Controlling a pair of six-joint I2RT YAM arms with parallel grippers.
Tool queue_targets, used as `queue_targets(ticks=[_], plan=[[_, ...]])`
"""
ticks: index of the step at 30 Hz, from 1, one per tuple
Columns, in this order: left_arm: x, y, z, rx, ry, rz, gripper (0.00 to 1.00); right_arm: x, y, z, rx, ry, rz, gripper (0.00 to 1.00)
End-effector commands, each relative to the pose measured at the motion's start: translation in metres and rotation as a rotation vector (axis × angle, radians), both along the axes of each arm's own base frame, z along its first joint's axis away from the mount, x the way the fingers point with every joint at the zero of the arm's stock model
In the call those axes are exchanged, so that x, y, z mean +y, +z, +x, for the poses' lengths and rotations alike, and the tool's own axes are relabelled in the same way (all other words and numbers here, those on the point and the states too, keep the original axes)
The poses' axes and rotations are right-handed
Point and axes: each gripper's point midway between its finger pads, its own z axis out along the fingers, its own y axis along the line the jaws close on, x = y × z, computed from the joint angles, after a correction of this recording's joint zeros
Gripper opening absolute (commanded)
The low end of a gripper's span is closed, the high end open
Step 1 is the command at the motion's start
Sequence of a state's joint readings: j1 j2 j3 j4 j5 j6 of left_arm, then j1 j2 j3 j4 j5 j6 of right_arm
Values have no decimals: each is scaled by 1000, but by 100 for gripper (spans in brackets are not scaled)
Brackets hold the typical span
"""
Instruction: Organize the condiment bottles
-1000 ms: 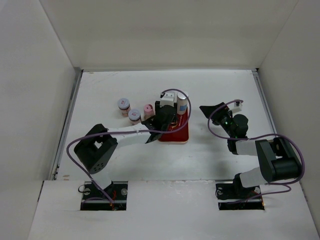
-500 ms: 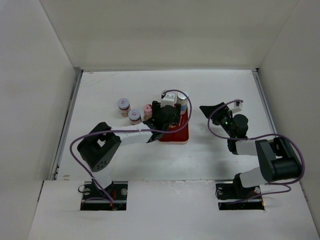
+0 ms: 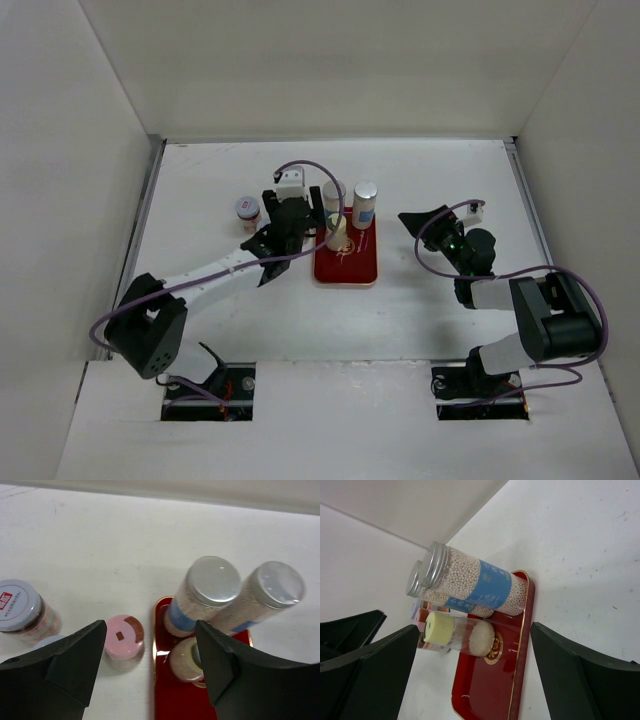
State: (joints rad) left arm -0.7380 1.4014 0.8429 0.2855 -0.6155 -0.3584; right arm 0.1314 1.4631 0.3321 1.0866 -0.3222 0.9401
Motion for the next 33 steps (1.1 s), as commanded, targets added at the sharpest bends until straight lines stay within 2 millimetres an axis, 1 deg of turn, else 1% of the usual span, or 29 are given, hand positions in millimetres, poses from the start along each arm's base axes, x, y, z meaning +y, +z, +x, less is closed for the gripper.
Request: queue_targets(ticks=[1, 7, 12, 17, 20, 22, 26, 29, 33], plan=[[-8, -13, 11, 67, -25, 18, 70, 5, 31, 5, -110, 21, 22, 100], [3, -27, 21, 79, 45, 52, 70, 5, 30, 5, -109, 21, 22, 100], [8, -36, 29, 86, 84, 75, 67, 5, 31, 6, -110, 23, 22, 100], [6, -53, 39, 119, 87, 100, 61, 5, 31, 5, -110, 24, 23, 100], [3, -57, 41, 128, 84, 105, 56, 5, 30, 5, -109, 23, 22, 100], [4, -56, 42, 124, 88, 100, 55, 6, 29, 5, -107, 27, 23, 100], [12, -51, 37, 110, 106, 88, 62, 6, 30, 5, -108, 27, 23, 100], [15, -38, 32, 67, 108, 45, 70, 5, 30, 5, -110, 24, 23, 100], [20, -19, 25, 17, 116, 5, 70, 6, 29, 5, -107, 27, 23, 100]])
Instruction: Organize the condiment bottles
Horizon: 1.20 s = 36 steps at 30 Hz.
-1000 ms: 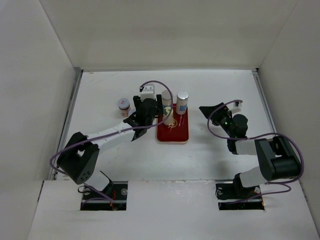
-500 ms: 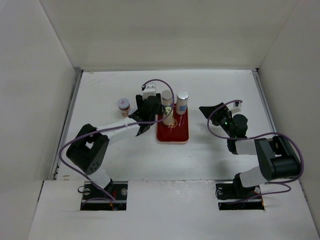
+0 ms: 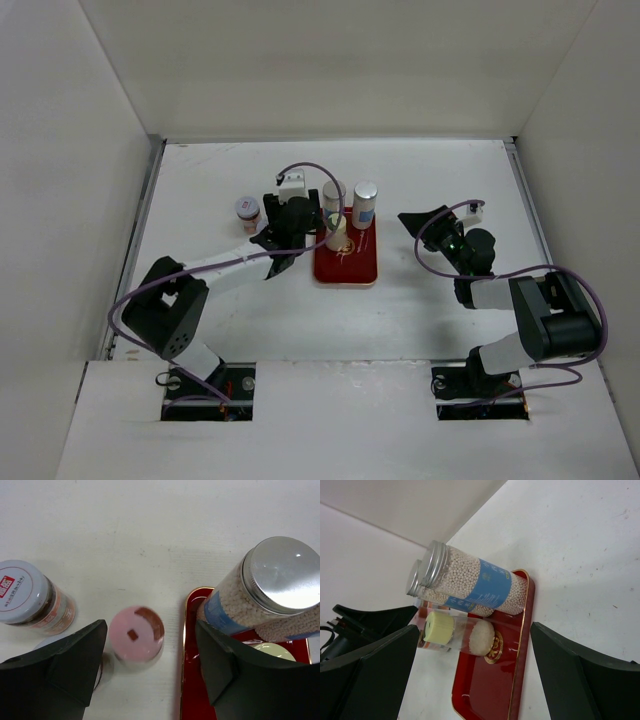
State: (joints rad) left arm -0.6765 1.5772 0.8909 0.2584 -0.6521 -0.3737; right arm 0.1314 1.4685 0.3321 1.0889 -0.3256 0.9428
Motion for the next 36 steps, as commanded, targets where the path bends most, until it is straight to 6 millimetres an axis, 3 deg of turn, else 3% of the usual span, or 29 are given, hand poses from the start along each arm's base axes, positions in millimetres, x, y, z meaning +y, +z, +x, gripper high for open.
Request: queue_targets(ticks=[1, 5, 12, 16, 21, 24, 27, 33, 36], plan=[[4, 40, -3, -111, 20, -94, 70, 5, 31, 6, -112, 21, 21, 100], [8, 43, -5, -130, 28, -107, 70, 5, 31, 6, -112, 24, 21, 100], [1, 10, 7, -39, 21, -38, 66, 5, 32, 6, -114, 21, 21, 100], [-3, 7, 16, -31, 26, -34, 62, 5, 32, 6, -114, 24, 21, 100], [-5, 6, 26, -26, 29, -28, 54, 5, 33, 5, -117, 24, 22, 100], [-4, 2, 27, -16, 30, -28, 38, 5, 31, 5, -114, 24, 21, 100], [-3, 23, 20, -65, 28, -59, 29, 5, 32, 5, -117, 24, 22, 100], [9, 109, -20, -234, 2, -178, 27, 5, 31, 5, -113, 22, 23, 100], [7, 140, -45, -294, -43, -232, 27, 6, 31, 6, -112, 27, 23, 100]])
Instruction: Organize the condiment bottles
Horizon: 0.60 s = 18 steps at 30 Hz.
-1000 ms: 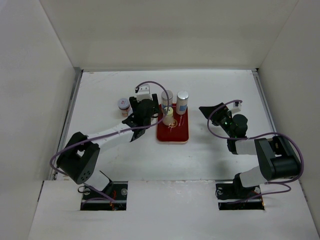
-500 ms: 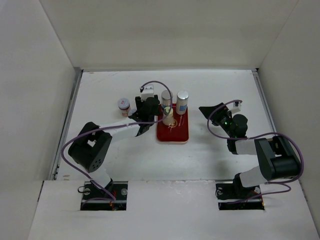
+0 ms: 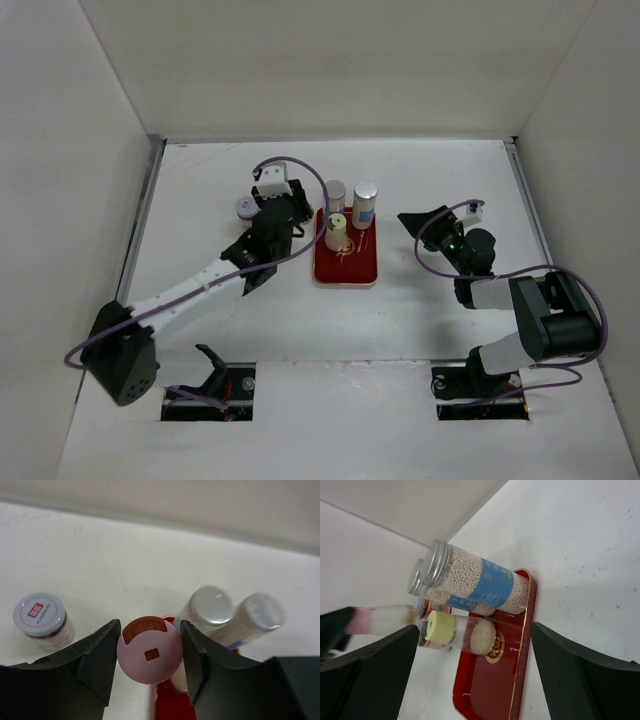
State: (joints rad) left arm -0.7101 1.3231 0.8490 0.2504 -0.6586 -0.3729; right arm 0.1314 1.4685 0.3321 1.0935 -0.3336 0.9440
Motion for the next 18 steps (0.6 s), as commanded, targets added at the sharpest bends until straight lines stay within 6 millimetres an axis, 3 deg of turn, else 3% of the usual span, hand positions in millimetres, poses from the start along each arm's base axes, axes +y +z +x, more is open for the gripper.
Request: queue_targets(ticks=[1, 5, 10, 13, 18], plan=[[-4, 65, -26, -151, -39, -122, 27, 4, 30, 7, -109, 18, 21, 100], [-53, 80, -50, -162, -173, -154, 27, 5, 28, 7, -105, 19, 21, 100], [-124, 70, -57, -141, -290, -109, 27, 3, 30, 5, -109, 16, 21, 100], [-145, 58, -47, -138, -299, -75, 27, 3, 31, 4, -112, 13, 24, 100], [-162, 32, -27, -111, -286, -21, 27, 3, 33, 4, -118, 15, 27, 100]])
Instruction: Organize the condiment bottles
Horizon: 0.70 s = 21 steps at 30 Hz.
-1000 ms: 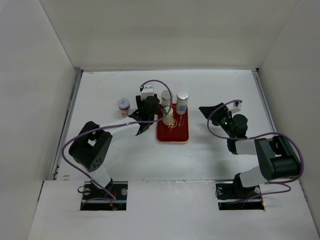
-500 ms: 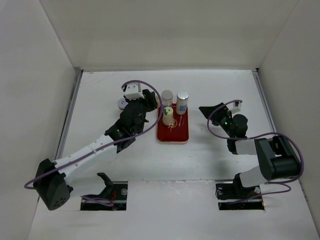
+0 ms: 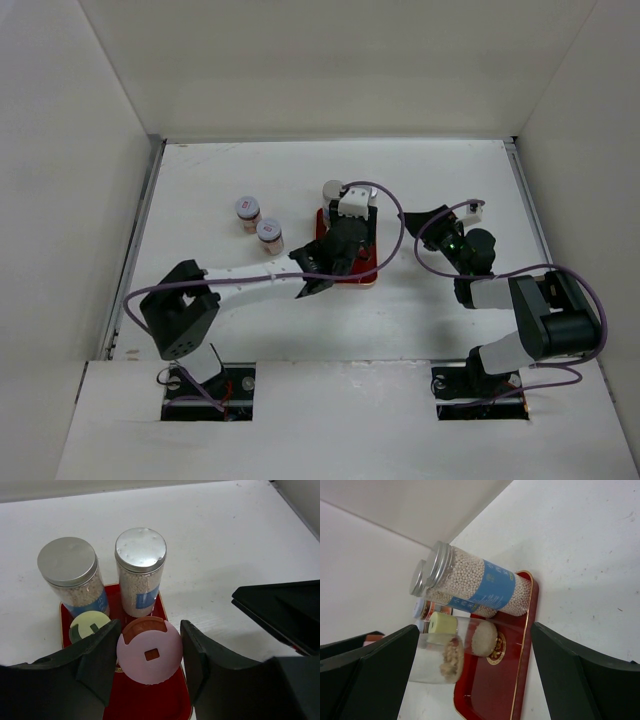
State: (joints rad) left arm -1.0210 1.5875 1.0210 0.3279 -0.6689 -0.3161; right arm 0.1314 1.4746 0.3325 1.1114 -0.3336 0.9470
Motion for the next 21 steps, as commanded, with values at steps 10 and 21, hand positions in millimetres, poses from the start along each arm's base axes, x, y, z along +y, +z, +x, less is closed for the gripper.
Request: queue_targets(ticks=[10, 21], plan=[[-27, -8, 42, -64, 38, -9, 29, 0, 30, 3, -103, 8, 24, 100], [-28, -25, 40, -59, 26, -9, 66, 1, 30, 2, -106, 10, 24, 100]])
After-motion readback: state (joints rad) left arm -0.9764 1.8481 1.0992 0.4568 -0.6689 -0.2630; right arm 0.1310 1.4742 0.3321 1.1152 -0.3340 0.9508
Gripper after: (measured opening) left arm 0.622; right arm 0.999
